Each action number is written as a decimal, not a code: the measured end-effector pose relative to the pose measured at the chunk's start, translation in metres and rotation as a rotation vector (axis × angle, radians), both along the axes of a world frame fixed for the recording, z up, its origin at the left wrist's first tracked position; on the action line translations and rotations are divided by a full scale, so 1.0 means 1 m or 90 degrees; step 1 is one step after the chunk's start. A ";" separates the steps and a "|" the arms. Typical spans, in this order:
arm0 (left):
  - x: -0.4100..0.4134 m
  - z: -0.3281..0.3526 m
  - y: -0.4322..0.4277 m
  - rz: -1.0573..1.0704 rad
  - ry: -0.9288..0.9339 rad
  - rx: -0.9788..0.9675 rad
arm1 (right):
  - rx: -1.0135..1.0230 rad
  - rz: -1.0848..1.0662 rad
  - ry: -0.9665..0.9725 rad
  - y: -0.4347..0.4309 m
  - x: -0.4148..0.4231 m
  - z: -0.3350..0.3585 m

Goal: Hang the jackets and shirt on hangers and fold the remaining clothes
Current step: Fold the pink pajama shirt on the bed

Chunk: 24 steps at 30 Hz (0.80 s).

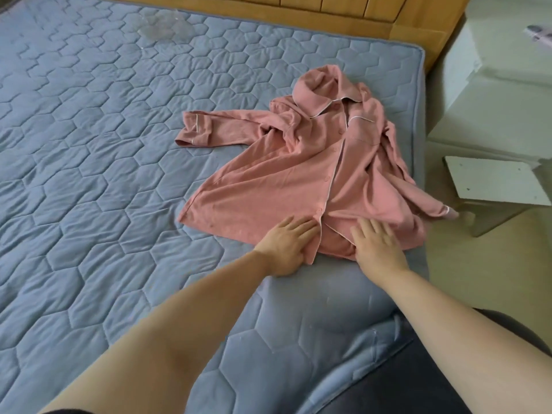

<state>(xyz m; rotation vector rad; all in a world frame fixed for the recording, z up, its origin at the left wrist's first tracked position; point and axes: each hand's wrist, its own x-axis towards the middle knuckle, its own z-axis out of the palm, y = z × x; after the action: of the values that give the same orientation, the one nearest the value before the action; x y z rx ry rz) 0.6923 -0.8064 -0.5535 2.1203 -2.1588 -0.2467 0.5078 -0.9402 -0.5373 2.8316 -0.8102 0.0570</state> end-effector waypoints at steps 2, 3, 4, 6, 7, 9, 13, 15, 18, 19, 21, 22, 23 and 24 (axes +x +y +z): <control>-0.032 -0.002 -0.024 0.069 0.069 -0.031 | -0.035 -0.078 -0.007 -0.012 -0.019 0.003; -0.045 -0.003 -0.033 0.090 0.071 -0.055 | -0.043 -0.120 -0.011 -0.018 -0.029 0.002; -0.057 -0.004 -0.040 0.093 0.057 -0.076 | -0.044 -0.163 -0.015 -0.023 -0.036 0.003; -0.075 -0.006 -0.051 0.051 0.015 -0.086 | -0.033 -0.223 -0.032 -0.036 -0.049 -0.001; -0.081 -0.006 -0.056 0.031 -0.001 -0.083 | -0.020 -0.237 -0.042 -0.043 -0.054 -0.004; -0.087 -0.005 -0.066 0.029 -0.024 -0.076 | 0.026 -0.256 -0.043 -0.056 -0.062 -0.003; -0.089 -0.002 -0.077 0.024 0.002 -0.098 | 0.152 -0.263 -0.041 -0.080 -0.068 -0.006; -0.088 0.000 -0.077 0.039 0.051 -0.117 | 0.256 -0.260 -0.124 -0.085 -0.065 -0.003; -0.083 -0.001 -0.076 0.000 0.125 -0.218 | 0.408 -0.388 -0.270 -0.090 -0.057 0.017; -0.080 -0.001 -0.075 -0.037 0.137 -0.247 | 0.411 -0.425 -0.327 -0.093 -0.056 0.024; -0.073 0.000 -0.075 -0.129 0.128 -0.276 | 0.378 -0.447 -0.409 -0.094 -0.057 0.043; -0.070 0.001 -0.075 -0.176 0.121 -0.261 | 0.421 -0.455 -0.439 -0.095 -0.058 0.053; -0.068 0.004 -0.075 -0.209 0.115 -0.217 | 0.532 -0.467 -0.470 -0.097 -0.059 0.062; -0.067 0.008 -0.076 -0.222 0.104 -0.141 | 0.695 -0.472 -0.481 -0.096 -0.061 0.070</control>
<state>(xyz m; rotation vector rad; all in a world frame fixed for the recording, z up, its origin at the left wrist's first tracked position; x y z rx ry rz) 0.6258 -0.8820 -0.5452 1.5480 -2.3218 -0.1895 0.4467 -1.0362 -0.4668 3.0724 -2.6885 0.8271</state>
